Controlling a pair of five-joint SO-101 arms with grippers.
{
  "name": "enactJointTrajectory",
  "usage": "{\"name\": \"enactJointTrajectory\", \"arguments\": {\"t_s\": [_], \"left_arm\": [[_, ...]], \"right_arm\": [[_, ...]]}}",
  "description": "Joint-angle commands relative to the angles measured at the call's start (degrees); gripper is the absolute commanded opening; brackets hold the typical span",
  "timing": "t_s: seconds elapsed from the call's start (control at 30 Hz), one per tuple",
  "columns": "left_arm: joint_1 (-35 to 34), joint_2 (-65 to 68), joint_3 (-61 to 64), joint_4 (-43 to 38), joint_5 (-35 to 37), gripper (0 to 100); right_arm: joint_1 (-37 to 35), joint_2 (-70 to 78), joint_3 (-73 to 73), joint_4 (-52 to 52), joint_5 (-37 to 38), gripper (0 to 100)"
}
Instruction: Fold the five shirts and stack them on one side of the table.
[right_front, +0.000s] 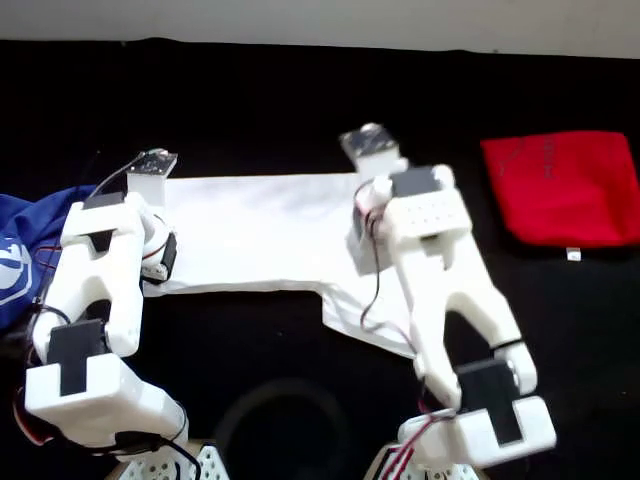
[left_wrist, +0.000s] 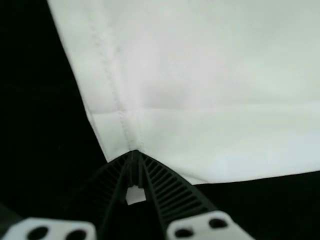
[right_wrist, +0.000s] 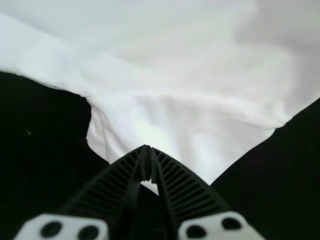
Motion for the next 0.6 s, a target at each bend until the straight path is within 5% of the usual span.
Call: {"name": "enactJointTrajectory", "arguments": {"t_s": [0.0, 0.3, 0.57], "left_arm": [[-0.3, -1.0, 2.5, -5.5, -0.5, 1], [-0.3, -1.0, 4.0, -7.1, -0.2, 1], [-0.6, -1.0, 4.1, -8.2, 3.5, 1]], "right_arm": [[-1.3, -10.6, 16.3, -10.7, 1.9, 0.6], [3.6, -16.5, 36.4, -25.5, 5.9, 0.6], [2.7, -17.2, 39.0, -25.2, 5.9, 0.6]]}}
